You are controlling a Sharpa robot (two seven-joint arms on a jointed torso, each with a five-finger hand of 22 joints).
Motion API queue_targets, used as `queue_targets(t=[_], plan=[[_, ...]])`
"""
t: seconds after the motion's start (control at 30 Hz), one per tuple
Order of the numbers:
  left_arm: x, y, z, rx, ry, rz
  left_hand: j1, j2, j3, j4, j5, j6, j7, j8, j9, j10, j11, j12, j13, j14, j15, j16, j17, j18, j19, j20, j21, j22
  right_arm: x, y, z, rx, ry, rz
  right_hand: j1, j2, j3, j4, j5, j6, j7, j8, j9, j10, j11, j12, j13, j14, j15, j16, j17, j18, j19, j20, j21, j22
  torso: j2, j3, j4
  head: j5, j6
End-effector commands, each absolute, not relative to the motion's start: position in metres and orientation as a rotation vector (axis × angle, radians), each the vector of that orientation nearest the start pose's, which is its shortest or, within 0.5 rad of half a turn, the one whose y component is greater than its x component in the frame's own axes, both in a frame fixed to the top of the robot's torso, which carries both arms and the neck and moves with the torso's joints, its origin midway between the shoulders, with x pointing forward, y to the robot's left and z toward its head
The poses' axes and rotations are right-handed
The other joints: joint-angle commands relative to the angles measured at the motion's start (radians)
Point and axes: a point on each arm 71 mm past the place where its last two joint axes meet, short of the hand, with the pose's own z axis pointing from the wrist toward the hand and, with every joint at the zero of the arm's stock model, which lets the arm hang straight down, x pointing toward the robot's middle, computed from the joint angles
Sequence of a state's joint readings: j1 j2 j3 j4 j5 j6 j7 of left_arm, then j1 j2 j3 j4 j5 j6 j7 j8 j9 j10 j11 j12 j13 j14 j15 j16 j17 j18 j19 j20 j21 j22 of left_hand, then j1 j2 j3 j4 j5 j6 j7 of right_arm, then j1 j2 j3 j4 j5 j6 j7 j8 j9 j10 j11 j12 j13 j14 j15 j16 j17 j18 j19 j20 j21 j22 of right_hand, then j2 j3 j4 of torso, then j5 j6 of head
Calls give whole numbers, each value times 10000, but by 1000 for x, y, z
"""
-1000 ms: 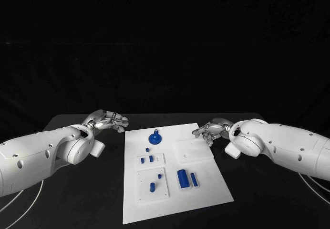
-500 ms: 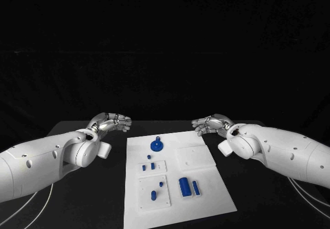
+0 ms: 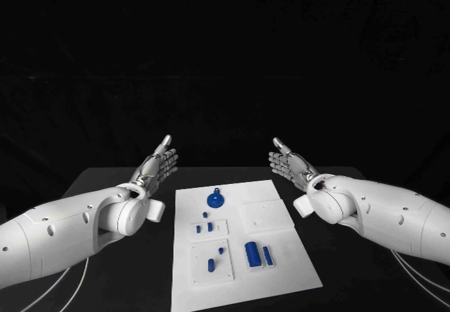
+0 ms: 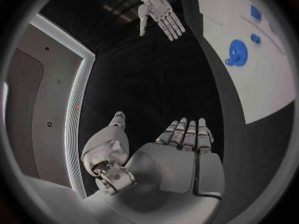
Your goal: Assemble the parts on the task board
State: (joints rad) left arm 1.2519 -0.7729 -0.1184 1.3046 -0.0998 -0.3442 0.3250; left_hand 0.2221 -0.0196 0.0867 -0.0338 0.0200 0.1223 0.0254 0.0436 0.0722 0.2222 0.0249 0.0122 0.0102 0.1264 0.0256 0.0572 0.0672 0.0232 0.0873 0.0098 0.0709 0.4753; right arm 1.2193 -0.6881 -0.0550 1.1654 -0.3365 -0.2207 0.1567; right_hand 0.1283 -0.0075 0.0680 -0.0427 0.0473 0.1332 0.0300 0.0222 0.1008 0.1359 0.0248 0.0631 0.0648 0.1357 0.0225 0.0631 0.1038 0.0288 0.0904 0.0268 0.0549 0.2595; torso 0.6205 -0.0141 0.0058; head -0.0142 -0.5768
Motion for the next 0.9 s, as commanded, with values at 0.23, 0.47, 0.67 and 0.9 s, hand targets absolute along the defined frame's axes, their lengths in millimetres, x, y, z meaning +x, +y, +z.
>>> queue_targets(t=[0.23, 0.47, 0.67, 0.9], plan=[[485, 208, -217, -11583, 12652, -12477, -2221, 196, -867, 338, -200, -1223, -254, -436, -722, -2222, -249, -122, -102, -1264, -256, -572, -672, -232, -873, -98, -709, -4753, 504, -209, -216, 10873, 13489, 12522, -1283, 75, -680, 427, -473, -1332, -300, -222, -1008, -1359, -248, -631, -648, -1357, -225, -631, -1038, -288, -904, -268, -549, -2595, -759, 140, -58, 141, -231], [464, 194, -224, -12044, 12219, -12310, -2221, 196, -867, 338, -200, -1223, -254, -436, -722, -2222, -249, -122, -102, -1264, -256, -572, -672, -232, -873, -98, -709, -4753, 472, -196, -223, 11810, 12455, 12401, -1283, 75, -680, 427, -473, -1332, -300, -222, -1008, -1359, -248, -631, -648, -1357, -225, -631, -1038, -288, -904, -268, -549, -2595, -763, 141, -58, 142, -232], [462, 192, -224, -12089, 12178, -12289, -2221, 196, -867, 338, -200, -1223, -254, -436, -722, -2222, -249, -122, -102, -1264, -256, -572, -672, -232, -873, -98, -709, -4753, 462, -192, -224, 12086, 12181, 12291, -1283, 75, -680, 427, -473, -1332, -300, -222, -1008, -1359, -248, -631, -648, -1357, -225, -631, -1038, -288, -904, -268, -549, -2595, -763, 141, -58, 142, -232], [462, 192, -224, -12089, 12178, -12289, -2221, 196, -867, 338, -200, -1223, -254, -436, -722, -2222, -249, -122, -102, -1264, -256, -572, -672, -232, -873, -98, -709, -4753, 462, -192, -224, 12089, 12178, 12289, -1283, 75, -680, 427, -473, -1332, -300, -222, -1008, -1359, -248, -631, -648, -1357, -225, -631, -1038, -288, -904, -268, -549, -2595, -763, 141, -58, 142, -232]])
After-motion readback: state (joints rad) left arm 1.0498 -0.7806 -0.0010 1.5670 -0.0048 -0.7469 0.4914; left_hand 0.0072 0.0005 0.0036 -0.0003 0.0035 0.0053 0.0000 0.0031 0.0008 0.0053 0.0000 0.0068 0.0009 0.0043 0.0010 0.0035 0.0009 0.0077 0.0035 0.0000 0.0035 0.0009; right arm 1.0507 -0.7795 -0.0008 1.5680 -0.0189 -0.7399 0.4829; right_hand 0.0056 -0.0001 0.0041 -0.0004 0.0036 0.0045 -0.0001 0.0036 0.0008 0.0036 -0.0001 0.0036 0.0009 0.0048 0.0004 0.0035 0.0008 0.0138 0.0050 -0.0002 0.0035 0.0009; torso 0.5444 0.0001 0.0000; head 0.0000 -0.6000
